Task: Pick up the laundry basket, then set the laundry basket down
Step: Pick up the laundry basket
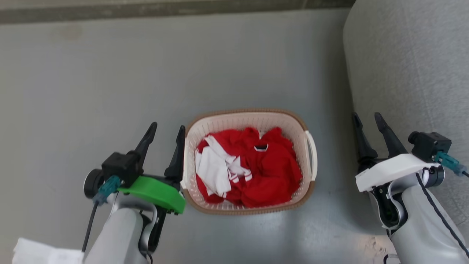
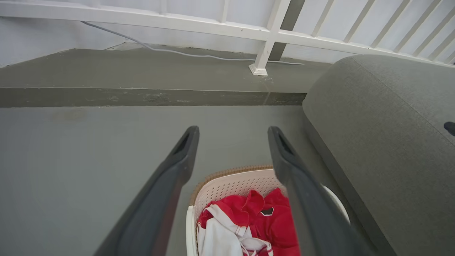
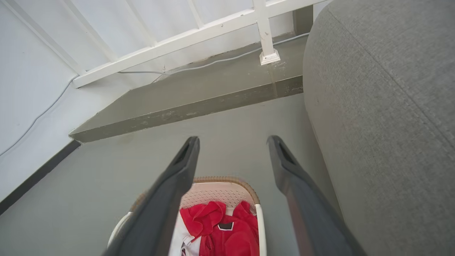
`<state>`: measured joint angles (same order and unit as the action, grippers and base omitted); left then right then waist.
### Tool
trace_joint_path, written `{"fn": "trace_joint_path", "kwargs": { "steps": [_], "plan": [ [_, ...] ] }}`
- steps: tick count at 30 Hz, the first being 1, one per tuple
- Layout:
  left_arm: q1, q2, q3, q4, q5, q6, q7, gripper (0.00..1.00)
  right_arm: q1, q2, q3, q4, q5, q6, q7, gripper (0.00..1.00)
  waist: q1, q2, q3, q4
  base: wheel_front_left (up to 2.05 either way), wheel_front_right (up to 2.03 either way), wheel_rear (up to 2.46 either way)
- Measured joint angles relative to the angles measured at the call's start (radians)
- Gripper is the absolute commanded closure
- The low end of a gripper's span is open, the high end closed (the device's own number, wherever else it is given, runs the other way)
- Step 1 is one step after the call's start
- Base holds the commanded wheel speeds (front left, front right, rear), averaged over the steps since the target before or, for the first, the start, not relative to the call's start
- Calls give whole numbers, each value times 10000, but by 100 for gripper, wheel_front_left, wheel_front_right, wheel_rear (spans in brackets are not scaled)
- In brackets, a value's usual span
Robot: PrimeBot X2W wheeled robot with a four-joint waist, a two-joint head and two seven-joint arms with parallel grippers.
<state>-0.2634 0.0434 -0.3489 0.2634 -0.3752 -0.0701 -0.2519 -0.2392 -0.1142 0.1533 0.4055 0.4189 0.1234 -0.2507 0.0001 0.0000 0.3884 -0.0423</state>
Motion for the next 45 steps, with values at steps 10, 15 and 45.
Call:
{"fn": "trace_joint_path", "kwargs": {
  "steps": [10, 15, 45],
  "plan": [
    [-1257, -27, -424, 1693, -669, 46, 0, 0, -977, -196, 366, 1227, 278, 0, -10, 0, 0, 0, 1353, 74, 0, 0, 0],
    [-2037, -36, -535, 2527, -986, 102, 0, 0, -1570, -222, 805, 1808, 477, 0, -10, 0, 1, 0, 2034, 129, 0, 0, 0],
    [-4916, -142, -2086, 6389, -2849, 215, 1220, 0, -4119, -493, 2773, 4328, 1530, 10, 848, 0, 1, 0, 5062, 219, 0, 0, 0]
  ]
}}
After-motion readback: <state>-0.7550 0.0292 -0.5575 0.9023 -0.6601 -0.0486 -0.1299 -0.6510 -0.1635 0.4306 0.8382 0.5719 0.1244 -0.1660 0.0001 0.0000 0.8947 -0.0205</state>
